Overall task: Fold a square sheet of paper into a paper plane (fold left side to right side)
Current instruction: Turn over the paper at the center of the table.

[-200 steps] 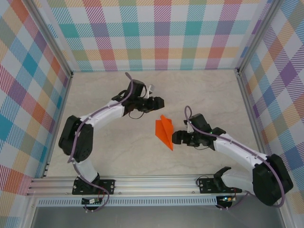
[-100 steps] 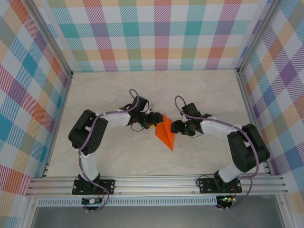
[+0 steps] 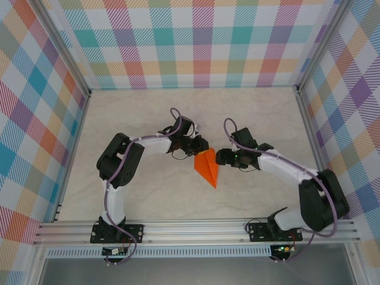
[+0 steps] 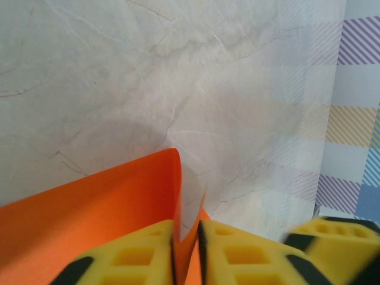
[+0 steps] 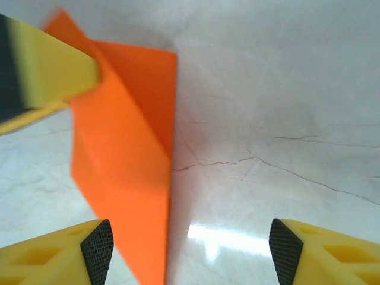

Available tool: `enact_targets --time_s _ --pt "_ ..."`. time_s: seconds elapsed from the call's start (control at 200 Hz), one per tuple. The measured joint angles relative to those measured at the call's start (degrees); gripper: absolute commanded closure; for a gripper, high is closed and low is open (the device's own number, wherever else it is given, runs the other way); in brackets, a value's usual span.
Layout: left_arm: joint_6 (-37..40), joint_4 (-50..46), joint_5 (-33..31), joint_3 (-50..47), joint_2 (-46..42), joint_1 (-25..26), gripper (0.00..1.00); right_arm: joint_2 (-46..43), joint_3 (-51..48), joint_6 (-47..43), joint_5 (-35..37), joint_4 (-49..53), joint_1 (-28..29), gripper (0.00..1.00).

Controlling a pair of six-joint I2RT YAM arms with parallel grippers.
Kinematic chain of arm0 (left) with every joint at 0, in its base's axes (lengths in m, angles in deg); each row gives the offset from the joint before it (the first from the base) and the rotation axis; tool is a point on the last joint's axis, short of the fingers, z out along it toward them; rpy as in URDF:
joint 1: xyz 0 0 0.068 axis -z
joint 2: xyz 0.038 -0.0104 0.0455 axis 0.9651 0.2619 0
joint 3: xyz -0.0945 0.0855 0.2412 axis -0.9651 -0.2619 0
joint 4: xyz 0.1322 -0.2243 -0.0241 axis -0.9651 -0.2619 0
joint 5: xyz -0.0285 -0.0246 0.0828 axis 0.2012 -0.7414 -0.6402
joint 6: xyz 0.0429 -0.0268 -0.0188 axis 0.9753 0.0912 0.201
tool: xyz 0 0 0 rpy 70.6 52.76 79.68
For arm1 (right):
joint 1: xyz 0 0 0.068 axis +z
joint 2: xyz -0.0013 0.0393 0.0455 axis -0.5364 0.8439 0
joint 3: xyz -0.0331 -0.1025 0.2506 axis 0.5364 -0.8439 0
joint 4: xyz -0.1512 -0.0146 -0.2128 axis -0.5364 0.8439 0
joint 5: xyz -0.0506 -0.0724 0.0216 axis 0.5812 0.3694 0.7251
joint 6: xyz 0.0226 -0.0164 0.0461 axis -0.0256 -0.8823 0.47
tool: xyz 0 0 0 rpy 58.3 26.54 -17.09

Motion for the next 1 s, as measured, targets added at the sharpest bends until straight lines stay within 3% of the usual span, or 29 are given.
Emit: enact_targets --time_s 0.22,0.44,0.54,0.825,1.0 --pt "-0.07 -1.03 -0.42 0.02 -0.55 0.02 0.88 -11.04 -2.27 1.09 5.31 1.07 7.67 0.27" --pt "-0.04 -1.40 -0.83 -0.74 -4.07 0.13 0.91 -11.65 -8.61 3.96 3.69 -1.53 8.74 0.11" --pt "0.24 -1.42 -1.16 -2.60 -8.94 0.13 0.93 -16.26 -11.67 4.90 -2.97 -4.20 4.94 0.00" --pt "2.32 -1.42 -1.70 -3.87 -24.17 -0.59 0.99 -30.25 -13.20 8.59 -29.62 -16.76 -13.03 0.00" --pt "4.96 -1.90 -1.88 -3.45 -33.11 -1.49 1.00 -29.55 -14.21 13.73 -41.11 -24.76 -15.89 0.00"
